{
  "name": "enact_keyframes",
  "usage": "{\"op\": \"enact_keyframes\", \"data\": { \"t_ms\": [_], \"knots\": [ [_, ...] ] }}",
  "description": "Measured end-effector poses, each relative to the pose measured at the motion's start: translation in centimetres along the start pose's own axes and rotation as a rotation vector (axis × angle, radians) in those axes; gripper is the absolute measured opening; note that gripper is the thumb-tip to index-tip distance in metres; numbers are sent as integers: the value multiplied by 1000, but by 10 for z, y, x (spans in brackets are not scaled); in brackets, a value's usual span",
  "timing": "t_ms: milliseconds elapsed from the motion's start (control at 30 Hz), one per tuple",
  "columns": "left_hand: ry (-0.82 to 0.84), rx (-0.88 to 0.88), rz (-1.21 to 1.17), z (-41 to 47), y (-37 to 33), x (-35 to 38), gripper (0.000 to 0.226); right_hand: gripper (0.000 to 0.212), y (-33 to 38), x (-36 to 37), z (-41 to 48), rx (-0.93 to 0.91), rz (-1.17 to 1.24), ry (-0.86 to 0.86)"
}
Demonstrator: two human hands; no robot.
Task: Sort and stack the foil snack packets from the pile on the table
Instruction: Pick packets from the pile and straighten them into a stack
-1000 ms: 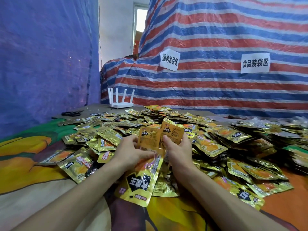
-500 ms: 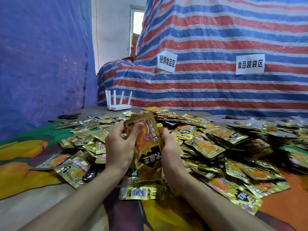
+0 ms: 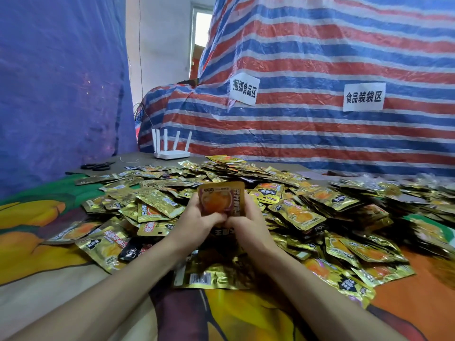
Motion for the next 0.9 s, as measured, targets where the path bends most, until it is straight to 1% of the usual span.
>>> {"op": "enact_keyframes", "data": {
  "t_ms": [100,200,300,367,433,500,567,600,700,767,833,900],
  "knots": [
    [5,30,91,0,1,-1,42,36,2,-2,4,14,61,-98],
    [46,61,200,-1,-1,1,40,34,8,-3,4,-40,26,-119],
    [53,175,213,-4,-7,4,39,35,10,-4,5,-53,89,-128],
    [16,263,208,-6,-10,3,38,35,8,-1,7,14,147,-90],
    [12,252,235,-7,-7,2,35,36,4,2,6,82,136,-46],
    [33,165,231,-6,-3,2,34,37,1,5,5,114,104,-19],
    [63,102,256,-6,-2,4,37,38,1,4,4,128,15,-3],
    [80,95,269,-7,-4,5,37,37,1,1,4,127,-69,-6],
    [110,122,322,-10,-10,6,23,34,12,-17,5,91,-302,-91],
    [157,119,333,-14,-18,8,26,31,27,-39,3,43,-418,-135],
    [191,104,265,-18,-30,15,29,29,41,-69,-4,20,-604,-109],
    [209,77,202,-21,-41,26,34,24,51,-106,-15,86,-829,-46]
  ]
}}
Point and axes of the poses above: each hand's wrist, its own z-axis towards the middle knuckle, its own x-axis out of the palm, y = z × x, the point moved 2 cm from there along z, towards the middle knuckle, and after that the axes turned 6 degrees about -x, right-handed, at the moved point
